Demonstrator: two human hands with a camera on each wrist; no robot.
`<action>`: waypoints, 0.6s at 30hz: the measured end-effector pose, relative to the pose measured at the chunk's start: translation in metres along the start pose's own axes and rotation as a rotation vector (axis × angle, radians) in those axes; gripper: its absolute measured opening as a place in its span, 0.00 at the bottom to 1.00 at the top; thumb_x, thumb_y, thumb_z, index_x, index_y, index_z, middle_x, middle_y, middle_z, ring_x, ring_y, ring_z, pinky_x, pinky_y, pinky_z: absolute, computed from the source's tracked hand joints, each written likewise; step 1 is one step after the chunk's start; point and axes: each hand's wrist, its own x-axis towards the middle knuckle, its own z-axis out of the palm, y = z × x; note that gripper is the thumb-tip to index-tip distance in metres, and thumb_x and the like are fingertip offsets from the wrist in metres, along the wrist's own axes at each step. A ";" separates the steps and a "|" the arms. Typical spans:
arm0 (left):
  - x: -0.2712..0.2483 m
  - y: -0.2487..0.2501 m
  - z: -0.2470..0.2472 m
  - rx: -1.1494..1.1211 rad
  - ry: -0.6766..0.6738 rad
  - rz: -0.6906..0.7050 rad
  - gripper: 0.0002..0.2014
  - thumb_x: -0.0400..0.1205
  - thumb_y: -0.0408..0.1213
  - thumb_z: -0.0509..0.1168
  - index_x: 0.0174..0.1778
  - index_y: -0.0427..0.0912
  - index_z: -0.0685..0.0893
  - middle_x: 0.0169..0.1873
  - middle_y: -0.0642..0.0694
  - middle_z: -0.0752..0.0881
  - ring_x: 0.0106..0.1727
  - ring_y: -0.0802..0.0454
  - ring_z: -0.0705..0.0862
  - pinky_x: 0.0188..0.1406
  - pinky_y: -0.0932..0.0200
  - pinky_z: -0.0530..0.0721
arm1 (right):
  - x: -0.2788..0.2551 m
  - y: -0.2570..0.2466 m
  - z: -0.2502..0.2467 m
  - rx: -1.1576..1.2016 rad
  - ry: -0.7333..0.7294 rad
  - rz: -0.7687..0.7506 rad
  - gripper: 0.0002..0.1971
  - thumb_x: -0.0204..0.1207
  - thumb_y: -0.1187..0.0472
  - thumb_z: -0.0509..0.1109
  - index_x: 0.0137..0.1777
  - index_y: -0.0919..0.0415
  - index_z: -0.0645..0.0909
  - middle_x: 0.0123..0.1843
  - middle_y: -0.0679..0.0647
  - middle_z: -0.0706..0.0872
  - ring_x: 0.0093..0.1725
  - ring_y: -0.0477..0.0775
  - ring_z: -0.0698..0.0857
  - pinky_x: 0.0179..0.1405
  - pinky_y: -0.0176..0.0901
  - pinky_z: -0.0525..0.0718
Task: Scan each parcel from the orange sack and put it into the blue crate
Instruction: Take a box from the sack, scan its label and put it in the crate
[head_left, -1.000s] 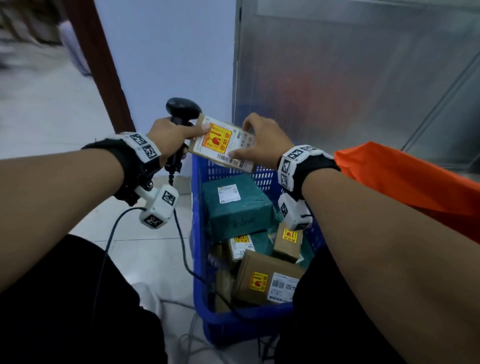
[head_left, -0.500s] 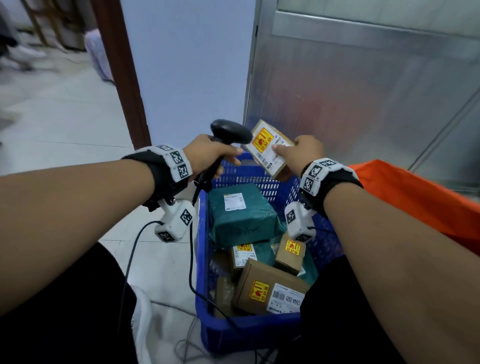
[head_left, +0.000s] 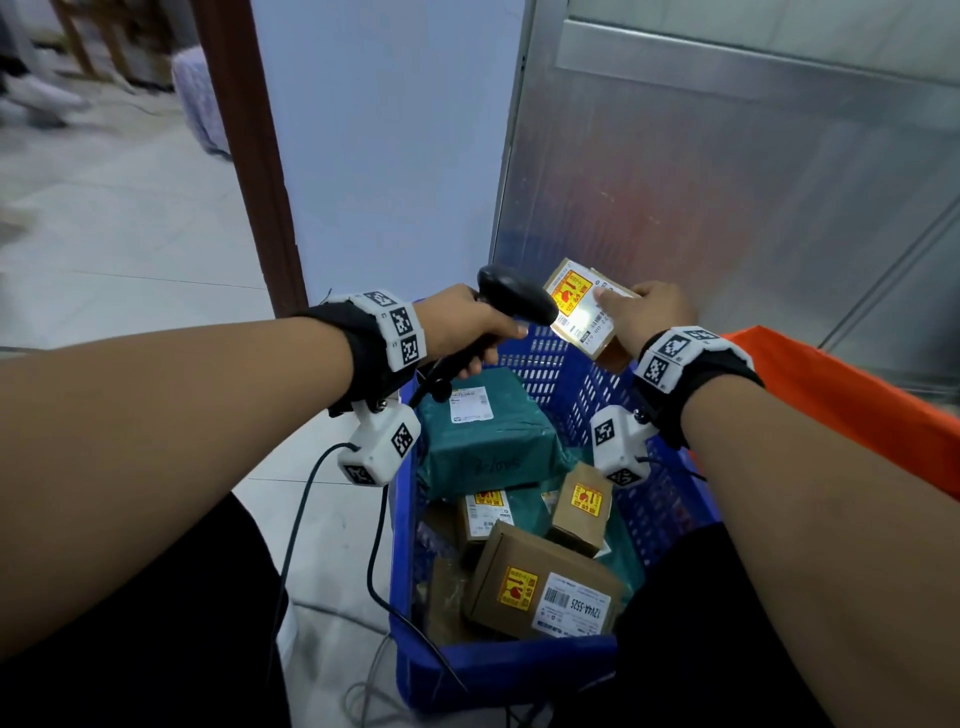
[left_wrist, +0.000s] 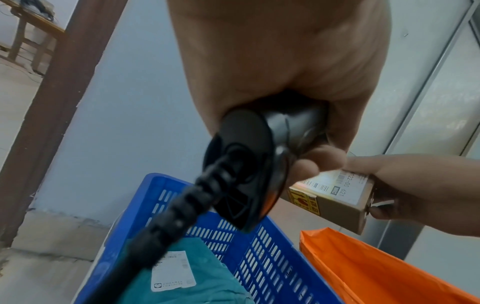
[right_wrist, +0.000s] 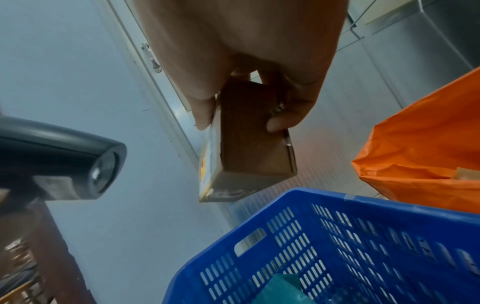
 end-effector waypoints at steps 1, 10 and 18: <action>-0.001 0.002 0.001 -0.004 -0.005 0.002 0.16 0.83 0.40 0.73 0.32 0.38 0.80 0.21 0.45 0.83 0.19 0.50 0.79 0.22 0.62 0.79 | 0.001 0.002 -0.001 -0.005 -0.001 0.002 0.20 0.75 0.41 0.74 0.52 0.59 0.87 0.47 0.55 0.92 0.43 0.57 0.90 0.44 0.48 0.90; -0.008 0.007 0.008 -0.010 -0.070 -0.007 0.19 0.83 0.38 0.73 0.27 0.40 0.78 0.19 0.45 0.80 0.18 0.49 0.76 0.21 0.62 0.78 | -0.005 0.014 -0.016 -0.039 -0.005 0.089 0.20 0.78 0.41 0.73 0.54 0.59 0.87 0.49 0.56 0.91 0.42 0.58 0.88 0.30 0.40 0.78; -0.008 0.008 0.011 -0.016 -0.066 0.004 0.18 0.83 0.37 0.72 0.27 0.39 0.78 0.19 0.45 0.79 0.18 0.49 0.76 0.22 0.61 0.78 | -0.003 0.029 -0.025 -0.069 -0.028 0.155 0.22 0.74 0.38 0.71 0.52 0.58 0.87 0.46 0.57 0.92 0.43 0.62 0.91 0.49 0.55 0.91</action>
